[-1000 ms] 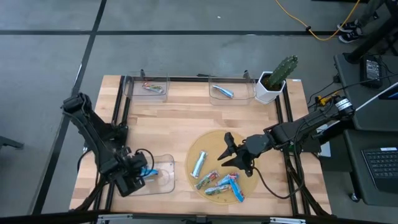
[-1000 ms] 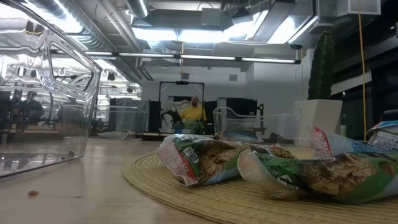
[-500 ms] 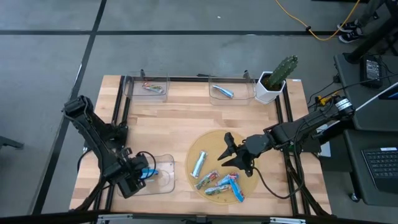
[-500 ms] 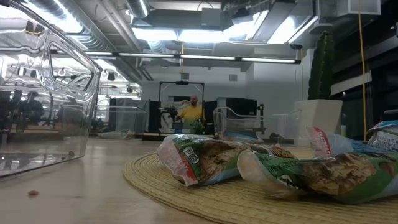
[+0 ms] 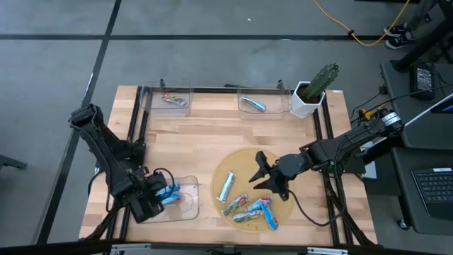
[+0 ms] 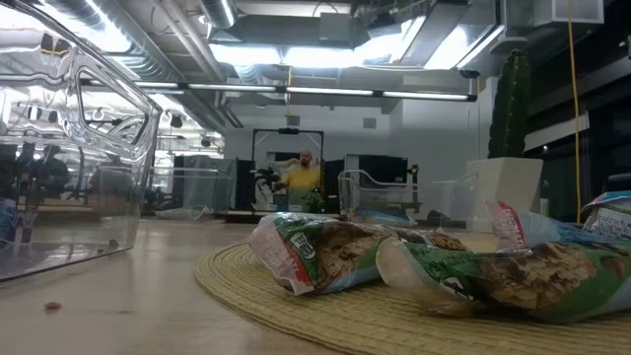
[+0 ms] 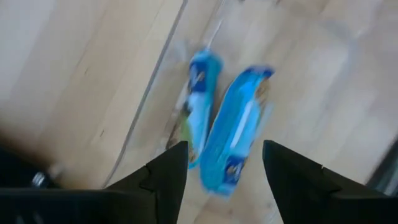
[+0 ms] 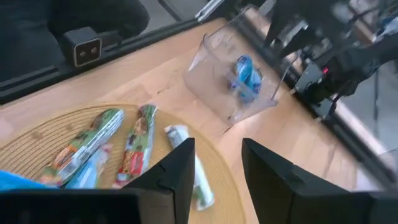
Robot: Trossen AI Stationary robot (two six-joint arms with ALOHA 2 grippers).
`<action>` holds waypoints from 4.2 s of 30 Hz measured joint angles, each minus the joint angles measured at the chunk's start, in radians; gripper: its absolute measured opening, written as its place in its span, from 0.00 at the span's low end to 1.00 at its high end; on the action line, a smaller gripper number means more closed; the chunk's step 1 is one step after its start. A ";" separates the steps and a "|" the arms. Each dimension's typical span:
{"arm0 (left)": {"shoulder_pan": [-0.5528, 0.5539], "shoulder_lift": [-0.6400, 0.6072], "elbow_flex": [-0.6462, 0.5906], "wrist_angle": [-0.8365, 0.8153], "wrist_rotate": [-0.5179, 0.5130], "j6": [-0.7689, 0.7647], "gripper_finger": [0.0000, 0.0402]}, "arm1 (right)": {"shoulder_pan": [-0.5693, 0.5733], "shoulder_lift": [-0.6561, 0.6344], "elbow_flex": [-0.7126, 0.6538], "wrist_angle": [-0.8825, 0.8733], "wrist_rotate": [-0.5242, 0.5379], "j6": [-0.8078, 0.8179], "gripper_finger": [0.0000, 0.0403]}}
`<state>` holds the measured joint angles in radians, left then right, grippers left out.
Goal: Pick and place Granola Bars by type
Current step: Put the orange granola bar into the top right transparent bin
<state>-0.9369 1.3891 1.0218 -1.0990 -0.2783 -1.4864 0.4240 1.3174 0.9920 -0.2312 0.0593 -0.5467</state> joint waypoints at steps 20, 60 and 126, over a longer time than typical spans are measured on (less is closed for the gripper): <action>0.003 -0.001 0.000 0.273 -0.388 0.382 0.46 | 0.006 0.232 0.000 0.041 -0.132 -0.013 0.37; 0.003 0.001 0.000 0.438 -0.730 0.742 0.45 | -0.264 0.624 0.167 0.052 -0.272 -0.322 0.62; 0.003 0.059 0.000 0.445 -0.760 0.748 0.42 | -0.324 0.640 0.168 0.087 -0.314 -0.247 0.61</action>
<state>-0.9340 1.4483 1.0218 -0.6537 -1.0382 -0.7380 0.0998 1.9574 1.1595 -0.1438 -0.2547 -0.7940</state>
